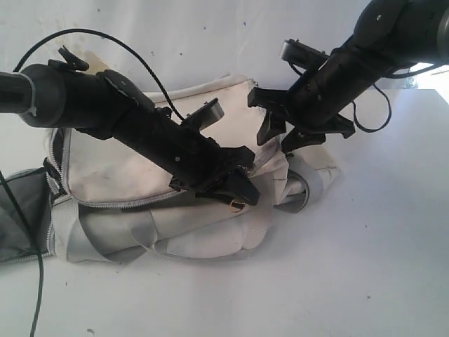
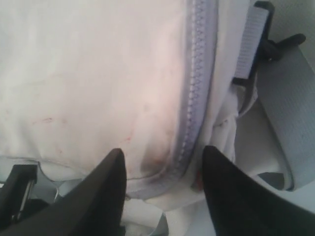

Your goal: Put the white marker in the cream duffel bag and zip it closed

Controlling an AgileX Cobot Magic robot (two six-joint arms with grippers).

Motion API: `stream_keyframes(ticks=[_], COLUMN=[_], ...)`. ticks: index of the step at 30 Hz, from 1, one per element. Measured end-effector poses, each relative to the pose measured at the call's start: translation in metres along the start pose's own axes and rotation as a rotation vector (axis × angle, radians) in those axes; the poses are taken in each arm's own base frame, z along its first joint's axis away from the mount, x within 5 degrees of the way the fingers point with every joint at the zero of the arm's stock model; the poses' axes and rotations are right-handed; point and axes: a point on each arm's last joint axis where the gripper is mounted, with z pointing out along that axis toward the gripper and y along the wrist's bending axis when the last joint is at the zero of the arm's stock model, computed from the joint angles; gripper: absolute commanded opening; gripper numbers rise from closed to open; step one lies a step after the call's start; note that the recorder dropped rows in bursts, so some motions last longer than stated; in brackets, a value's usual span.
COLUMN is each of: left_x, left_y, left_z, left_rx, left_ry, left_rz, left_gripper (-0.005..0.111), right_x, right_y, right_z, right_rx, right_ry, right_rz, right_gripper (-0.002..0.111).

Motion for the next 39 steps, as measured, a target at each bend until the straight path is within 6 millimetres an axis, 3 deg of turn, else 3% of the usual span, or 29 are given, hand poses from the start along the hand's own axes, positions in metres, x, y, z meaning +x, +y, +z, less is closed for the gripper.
stream_keyframes(ticks=[6, 14, 22, 32, 39], left_x=[0.001, 0.001, -0.006, 0.003, 0.009], left_y=[0.002, 0.004, 0.016, 0.009, 0.002], left_z=[0.000, -0.002, -0.027, -0.041, -0.056], left_rx=[-0.018, -0.021, -0.022, -0.012, -0.094], left_ry=[0.016, 0.011, -0.024, 0.073, 0.128], left_rz=[0.018, 0.006, -0.066, -0.030, 0.023], left_gripper=[0.000, 0.000, 0.000, 0.000, 0.000], right_x=[0.000, -0.001, -0.001, -0.001, 0.000], right_y=[-0.004, -0.004, -0.004, -0.004, -0.004], right_z=[0.008, 0.010, 0.011, 0.011, 0.011], right_rx=[0.015, 0.001, 0.001, -0.001, 0.002], right_ry=[0.015, 0.011, 0.009, 0.001, 0.016], right_rz=[0.033, 0.049, 0.036, 0.036, 0.033], right_gripper=[0.041, 0.000, 0.000, 0.000, 0.000])
